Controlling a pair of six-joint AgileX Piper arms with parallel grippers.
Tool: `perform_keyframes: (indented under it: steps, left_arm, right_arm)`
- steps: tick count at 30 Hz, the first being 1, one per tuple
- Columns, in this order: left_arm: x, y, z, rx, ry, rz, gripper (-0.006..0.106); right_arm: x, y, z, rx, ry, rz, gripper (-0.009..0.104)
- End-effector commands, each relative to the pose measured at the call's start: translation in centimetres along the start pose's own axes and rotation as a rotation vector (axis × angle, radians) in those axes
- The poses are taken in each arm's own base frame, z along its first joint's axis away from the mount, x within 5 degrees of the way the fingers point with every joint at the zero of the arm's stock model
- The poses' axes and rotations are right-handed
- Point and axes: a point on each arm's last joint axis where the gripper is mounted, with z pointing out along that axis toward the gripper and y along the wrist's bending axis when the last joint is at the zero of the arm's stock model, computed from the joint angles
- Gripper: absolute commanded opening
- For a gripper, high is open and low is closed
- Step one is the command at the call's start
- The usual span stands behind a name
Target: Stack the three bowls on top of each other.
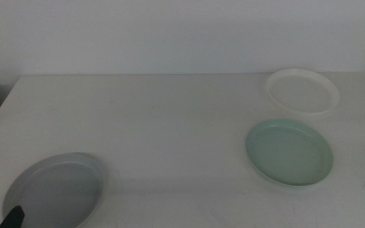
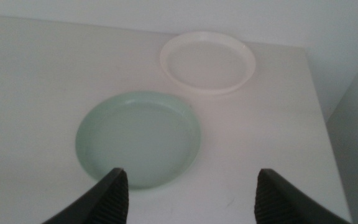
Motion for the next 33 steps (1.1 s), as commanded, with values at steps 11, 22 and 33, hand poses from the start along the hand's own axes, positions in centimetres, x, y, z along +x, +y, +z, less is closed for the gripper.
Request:
perform_keyframes:
  steps: [11,22,33]
  left_arm:
    - [-0.9,-0.1,-0.2,0.011,-0.091,-0.021,0.105]
    - [-0.9,-0.1,-0.2,0.011,-0.091,-0.021,0.105]
    - [-0.9,-0.1,-0.2,0.011,-0.091,-0.021,0.105]
  right_arm:
    - [-11.0,-0.4,6.7,-0.013,0.186,0.142,0.052]
    - [-10.4,-1.1,19.4,0.035,0.627,0.108,0.052]
    - [-4.2,-3.1,28.8,0.070,0.789,0.214,0.052]
